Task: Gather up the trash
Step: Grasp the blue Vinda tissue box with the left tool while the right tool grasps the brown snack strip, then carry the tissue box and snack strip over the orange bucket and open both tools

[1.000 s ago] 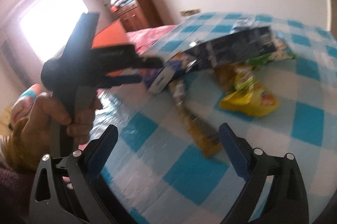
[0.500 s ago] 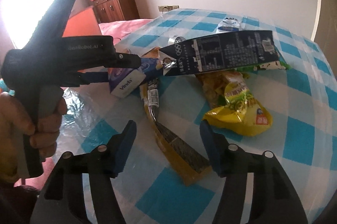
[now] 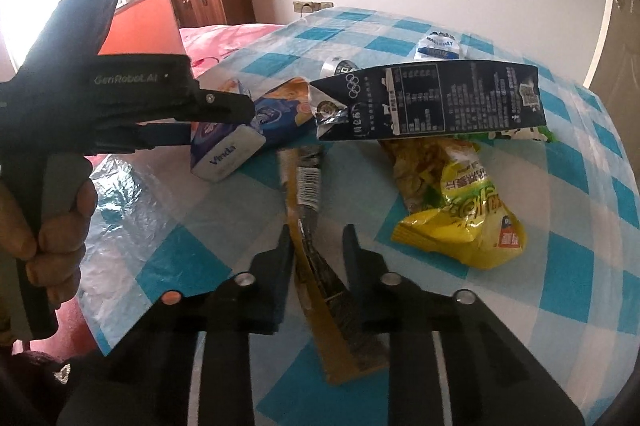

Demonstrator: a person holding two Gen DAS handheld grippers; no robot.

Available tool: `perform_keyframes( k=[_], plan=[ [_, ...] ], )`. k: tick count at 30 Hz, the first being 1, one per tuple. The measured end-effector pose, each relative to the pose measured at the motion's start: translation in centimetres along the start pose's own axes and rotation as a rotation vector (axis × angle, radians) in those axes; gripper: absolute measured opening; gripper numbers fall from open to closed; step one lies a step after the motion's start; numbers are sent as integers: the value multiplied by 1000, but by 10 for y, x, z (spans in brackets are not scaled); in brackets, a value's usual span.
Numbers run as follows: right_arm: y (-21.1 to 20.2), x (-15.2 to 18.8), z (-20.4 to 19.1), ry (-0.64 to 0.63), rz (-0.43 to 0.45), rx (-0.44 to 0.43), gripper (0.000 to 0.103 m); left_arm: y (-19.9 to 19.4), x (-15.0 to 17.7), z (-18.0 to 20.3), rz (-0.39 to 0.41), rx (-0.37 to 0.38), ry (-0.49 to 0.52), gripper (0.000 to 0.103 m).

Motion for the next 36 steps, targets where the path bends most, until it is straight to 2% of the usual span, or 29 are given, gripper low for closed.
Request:
perform_keyframes(
  k=[11,23,36],
  plan=[
    [-13,9,-2,62,12,-53,14,-20,11,-10,20,17,47,71],
    [-41,6,-16,78,36,-95,14,-42,15,1,76,-2,153,71],
    [-76,-31,-11,172,87,-220,14,-89,-3,13,202,-78,242,71]
  ],
)
Point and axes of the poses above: each gripper's, at about its wrist camera, not at the fingertips, and y roughly the way its jaws point, z to its right, x to its underside, the point moved 7 cm from there along y, roughly the way its jaws point, and after that the axes turned 12 degrees about -z, right-handed, at the moved point
